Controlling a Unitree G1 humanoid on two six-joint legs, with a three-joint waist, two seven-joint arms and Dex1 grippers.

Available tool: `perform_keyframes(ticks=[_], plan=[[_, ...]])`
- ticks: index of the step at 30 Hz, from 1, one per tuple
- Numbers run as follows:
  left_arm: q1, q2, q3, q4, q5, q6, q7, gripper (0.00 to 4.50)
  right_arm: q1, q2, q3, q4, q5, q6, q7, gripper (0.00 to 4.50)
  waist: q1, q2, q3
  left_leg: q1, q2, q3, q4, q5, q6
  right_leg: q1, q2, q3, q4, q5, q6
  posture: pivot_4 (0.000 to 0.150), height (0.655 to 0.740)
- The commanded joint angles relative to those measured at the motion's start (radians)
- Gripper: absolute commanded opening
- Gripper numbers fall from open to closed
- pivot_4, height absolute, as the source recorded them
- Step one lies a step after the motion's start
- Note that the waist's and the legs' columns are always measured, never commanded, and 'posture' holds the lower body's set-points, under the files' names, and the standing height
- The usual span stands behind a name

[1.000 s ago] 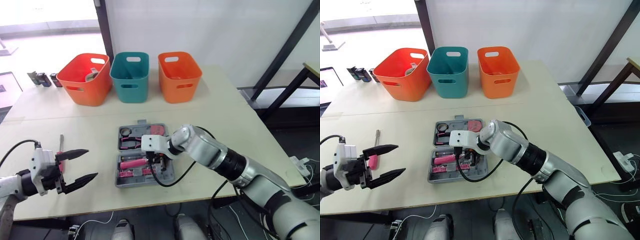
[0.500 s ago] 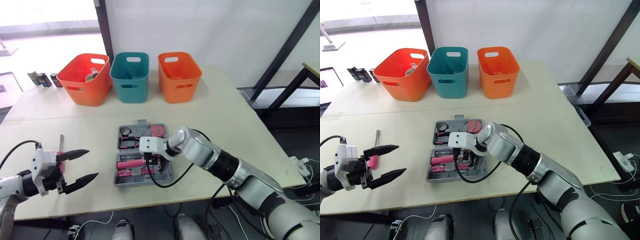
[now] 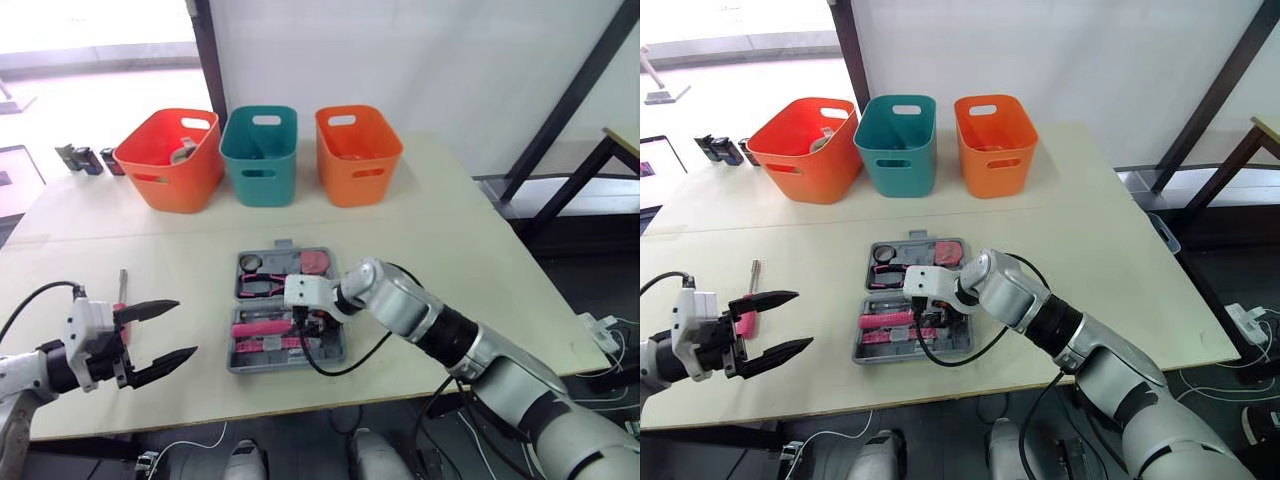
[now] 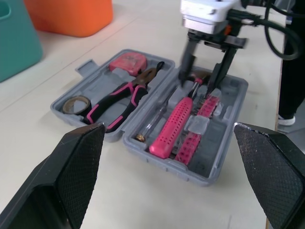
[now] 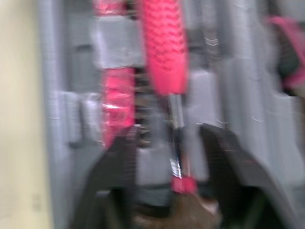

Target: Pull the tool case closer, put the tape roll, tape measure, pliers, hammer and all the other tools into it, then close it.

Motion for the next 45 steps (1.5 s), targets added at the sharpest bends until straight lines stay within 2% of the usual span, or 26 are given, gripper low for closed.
perform_keyframes(ticks=[1,6,7,9,14,29,36,45], plan=[[-0.007,-0.001,0.009,-0.003,-0.001,-0.019,0.0,4.5,-0.009,0.014,-0.047,-0.024,-0.002,-0.008,-0.003,3.6,0.0,0.0,0.0,-0.001,0.0,0.0,0.0,0.0,0.0,0.0,0.0,0.0,0.0,0.0,0.0,0.15,0.74],[-0.019,-0.002,0.001,0.003,0.002,-0.02,0.0,4.5,-0.014,0.033,-0.116,-0.048,0.03,0.008,0.003,3.6,0.002,0.0,0.0,-0.001,0.0,0.0,0.0,0.0,0.0,-0.001,0.0,0.0,0.0,0.0,0.0,0.15,0.74],[-0.021,-0.002,-0.001,0.005,0.003,-0.021,0.0,4.5,-0.005,0.047,-0.135,-0.056,0.046,0.014,0.003,3.35,0.002,0.0,0.0,-0.001,0.0,0.0,0.0,0.0,0.0,-0.001,0.0,0.0,0.0,0.0,0.0,0.15,0.74],[-0.024,-0.003,-0.003,0.008,0.004,-0.022,-0.001,4.5,0.008,0.067,-0.155,-0.069,0.067,0.023,0.001,2.7,0.001,0.0,0.0,-0.001,0.0,0.0,0.0,0.0,0.0,-0.001,0.0,0.0,0.0,0.0,0.0,0.15,0.74],[-0.032,-0.005,-0.004,0.015,0.008,-0.023,-0.004,4.5,0.044,0.108,-0.172,-0.081,0.093,0.018,-0.007,0.11,0.002,0.0,0.0,-0.001,0.0,0.0,0.0,0.0,0.0,-0.001,0.0,0.0,0.0,0.0,0.0,0.15,0.74],[-0.045,-0.002,-0.011,0.015,0.011,-0.021,0.001,4.5,0.12,0.16,-0.174,0.125,0.05,-0.131,-0.08,0.04,-0.001,0.0,0.0,-0.001,0.0,0.0,0.0,0.0,0.0,0.0,0.001,0.0,0.0,0.0,0.0,0.15,0.74],[-0.044,-0.001,-0.009,0.009,0.01,-0.019,0.003,4.5,0.125,0.177,-0.167,0.234,0.025,-0.101,-0.095,0.04,-0.001,0.0,0.0,0.004,0.0,0.0,0.0,0.0,0.0,0.004,0.001,0.0,0.0,0.0,0.0,0.15,0.74],[-0.044,0.0,-0.014,-0.005,0.01,-0.013,0.013,4.5,0.165,0.147,-0.059,0.287,-0.052,-0.089,-0.043,0.04,0.003,-0.001,-0.012,0.007,0.0,0.0,-0.001,0.0,0.0,0.007,0.0,0.0,-0.002,-0.001,0.001,0.15,0.74]])
